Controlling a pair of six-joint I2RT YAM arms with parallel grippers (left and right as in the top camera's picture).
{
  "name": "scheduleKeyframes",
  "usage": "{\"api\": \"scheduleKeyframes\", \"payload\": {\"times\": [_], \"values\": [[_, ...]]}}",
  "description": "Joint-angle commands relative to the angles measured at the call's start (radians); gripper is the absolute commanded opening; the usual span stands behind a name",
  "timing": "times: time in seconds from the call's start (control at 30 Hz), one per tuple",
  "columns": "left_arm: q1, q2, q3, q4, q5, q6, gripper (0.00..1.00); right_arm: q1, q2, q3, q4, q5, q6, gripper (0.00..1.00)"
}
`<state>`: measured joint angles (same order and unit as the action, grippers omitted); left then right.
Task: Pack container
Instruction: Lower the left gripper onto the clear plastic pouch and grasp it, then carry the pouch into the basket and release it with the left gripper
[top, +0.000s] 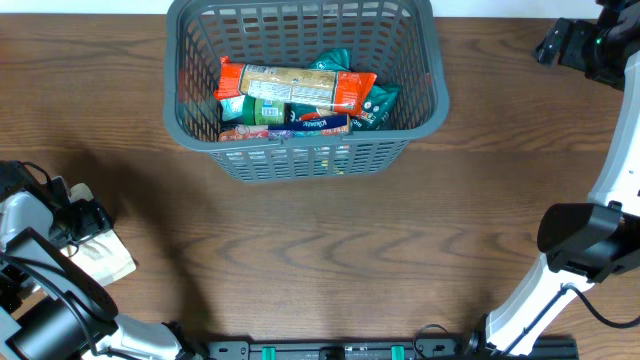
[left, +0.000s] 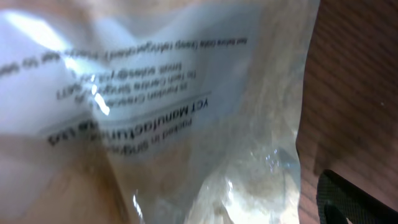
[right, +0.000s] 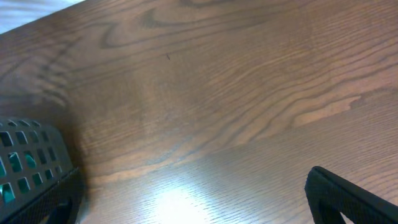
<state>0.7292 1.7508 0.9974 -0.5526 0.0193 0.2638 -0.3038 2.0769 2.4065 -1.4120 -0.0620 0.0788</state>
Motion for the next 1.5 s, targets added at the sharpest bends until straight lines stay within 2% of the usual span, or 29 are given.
{"api": "scheduleKeyframes", "payload": {"times": [0.0, 0.17, 0.33, 0.53, 0.57, 0.6, 0.7, 0.83, 0.93, 1.03, 1.17, 1.3, 1.47], "values": [[-0.002, 0.008, -0.03, 0.032, -0.001, 0.013, 0.88, 0.004, 0.011, 0.0, 0.002, 0.011, -0.009, 0.99], [-0.002, 0.008, -0.064, 0.081, -0.001, 0.013, 0.84, 0.004, 0.011, 0.0, 0.002, 0.014, -0.015, 0.99], [-0.002, 0.008, -0.068, 0.088, -0.001, 0.008, 0.7, 0.004, 0.011, 0.0, 0.002, 0.034, -0.017, 0.99], [-0.002, 0.003, -0.067, 0.085, -0.001, -0.083, 0.34, 0.004, 0.011, 0.0, 0.002, 0.037, -0.032, 0.99], [-0.003, -0.001, -0.064, 0.077, -0.001, -0.113, 0.33, 0.004, 0.011, 0.0, 0.002, 0.037, -0.032, 0.99], [-0.003, -0.006, -0.057, 0.064, 0.0, -0.142, 0.27, 0.003, 0.011, 0.001, 0.002, 0.037, -0.032, 0.99], [-0.015, -0.04, -0.023, 0.005, 0.0, -0.203, 0.06, 0.003, 0.011, 0.0, 0.002, 0.037, -0.036, 0.99], [-0.065, -0.124, 0.044, -0.072, 0.0, -0.226, 0.06, 0.003, 0.011, 0.0, 0.002, 0.036, -0.05, 0.99], [-0.128, -0.201, 0.147, -0.186, 0.0, -0.238, 0.05, 0.003, 0.011, 0.0, -0.002, 0.036, -0.051, 0.99], [-0.192, -0.251, 0.307, -0.349, 0.006, -0.255, 0.05, 0.003, 0.011, 0.0, -0.012, 0.036, -0.05, 0.99], [-0.272, -0.285, 0.576, -0.516, 0.086, -0.255, 0.06, 0.003, 0.011, 0.0, -0.035, 0.036, -0.05, 0.99], [-0.359, -0.291, 0.807, -0.569, 0.113, -0.248, 0.05, 0.003, 0.011, -0.011, -0.053, 0.036, -0.049, 0.99], [-0.54, -0.289, 0.977, -0.525, 0.135, -0.101, 0.05, -0.006, 0.012, -0.065, -0.053, 0.036, -0.026, 0.99]]}}
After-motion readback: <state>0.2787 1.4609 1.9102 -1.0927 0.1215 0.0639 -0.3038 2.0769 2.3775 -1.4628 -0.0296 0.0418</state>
